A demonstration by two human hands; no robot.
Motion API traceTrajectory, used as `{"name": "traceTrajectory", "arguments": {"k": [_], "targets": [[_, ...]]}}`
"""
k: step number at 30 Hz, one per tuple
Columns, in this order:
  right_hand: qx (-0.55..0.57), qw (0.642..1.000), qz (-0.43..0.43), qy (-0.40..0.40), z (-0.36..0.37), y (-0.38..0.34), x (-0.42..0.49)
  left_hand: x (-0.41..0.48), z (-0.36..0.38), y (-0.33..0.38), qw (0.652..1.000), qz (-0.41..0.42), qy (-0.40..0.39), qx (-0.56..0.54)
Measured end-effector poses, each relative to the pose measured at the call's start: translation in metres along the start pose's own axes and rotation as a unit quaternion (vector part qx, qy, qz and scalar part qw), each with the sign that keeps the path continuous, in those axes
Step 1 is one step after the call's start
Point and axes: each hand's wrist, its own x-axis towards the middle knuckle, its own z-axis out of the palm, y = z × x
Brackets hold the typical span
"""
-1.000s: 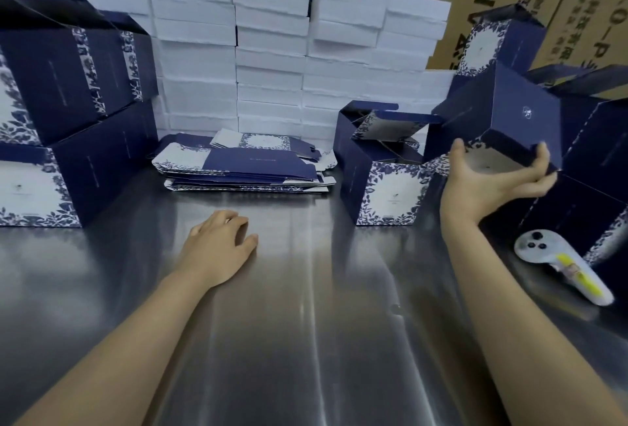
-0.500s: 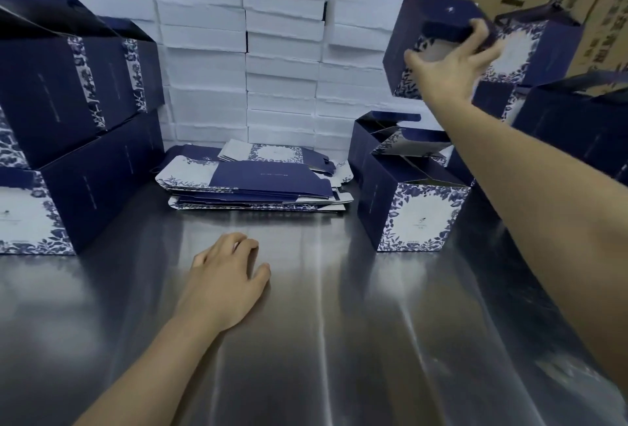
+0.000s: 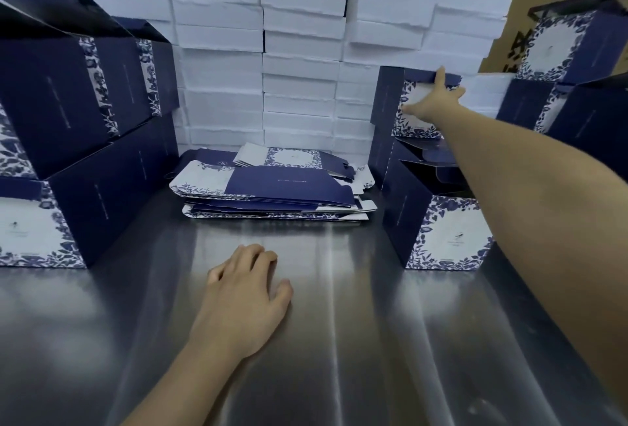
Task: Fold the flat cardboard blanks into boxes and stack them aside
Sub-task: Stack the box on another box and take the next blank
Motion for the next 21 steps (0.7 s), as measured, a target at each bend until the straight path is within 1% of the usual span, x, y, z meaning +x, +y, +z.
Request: {"name": "traceTrajectory", "arguments": {"k": [1, 2, 4, 6, 7, 8, 9, 10, 11, 13, 15, 17, 18, 19, 21], "targets": [[-0.022, 1.0, -0.007, -0.004, -0.005, -0.009, -0.009, 0.0, 0.0, -0.001, 1.0, -0.001, -0.005, -0.002], [-0.031, 0.999, -0.031, 0.01, -0.009, -0.02, -0.021, 0.001, 0.0, -0.002, 1.0, 0.0, -0.009, -0.004], [-0.012, 0.988, -0.143, 0.058, -0.015, -0.047, -0.056, 0.002, -0.001, -0.002, 1.0, 0.0, -0.018, -0.006], [0.083, 0.957, -0.266, 0.08, -0.013, -0.073, -0.107, 0.004, -0.005, -0.002, 0.999, -0.009, -0.033, -0.014], [0.151, 0.937, -0.306, 0.072, -0.006, -0.081, -0.138, 0.005, -0.007, -0.001, 0.999, -0.016, -0.039, -0.022], [0.214, 0.922, -0.317, 0.055, 0.007, -0.086, -0.173, 0.005, -0.009, 0.001, 0.998, -0.025, -0.038, -0.036], [0.267, 0.914, -0.306, 0.019, 0.026, -0.087, -0.207, 0.005, -0.012, 0.003, 0.997, -0.038, -0.036, -0.063], [0.293, 0.915, -0.278, -0.02, 0.049, -0.083, -0.242, 0.003, -0.016, 0.006, 0.992, -0.053, -0.033, -0.109], [0.288, 0.921, -0.256, -0.049, 0.071, -0.074, -0.274, -0.001, -0.021, 0.009, 0.984, -0.066, -0.021, -0.167], [0.232, 0.939, -0.241, -0.086, 0.111, -0.048, -0.315, -0.01, -0.029, 0.01, 0.961, -0.075, 0.026, -0.263], [0.188, 0.95, -0.228, -0.105, 0.134, -0.023, -0.329, -0.016, -0.032, 0.006, 0.951, -0.083, 0.082, -0.285], [0.177, 0.953, -0.234, -0.072, 0.137, -0.014, -0.325, -0.017, -0.034, 0.002, 0.939, -0.113, 0.125, -0.3], [0.146, 0.955, -0.254, -0.043, 0.138, -0.01, -0.322, -0.018, -0.034, 0.002, 0.934, -0.126, 0.13, -0.308], [0.105, 0.952, -0.286, -0.011, 0.139, -0.007, -0.318, -0.017, -0.033, 0.001, 0.93, -0.134, 0.13, -0.316], [0.049, 0.933, -0.354, 0.042, 0.142, -0.003, -0.308, -0.016, -0.03, -0.001, 0.921, -0.147, 0.134, -0.334]]}}
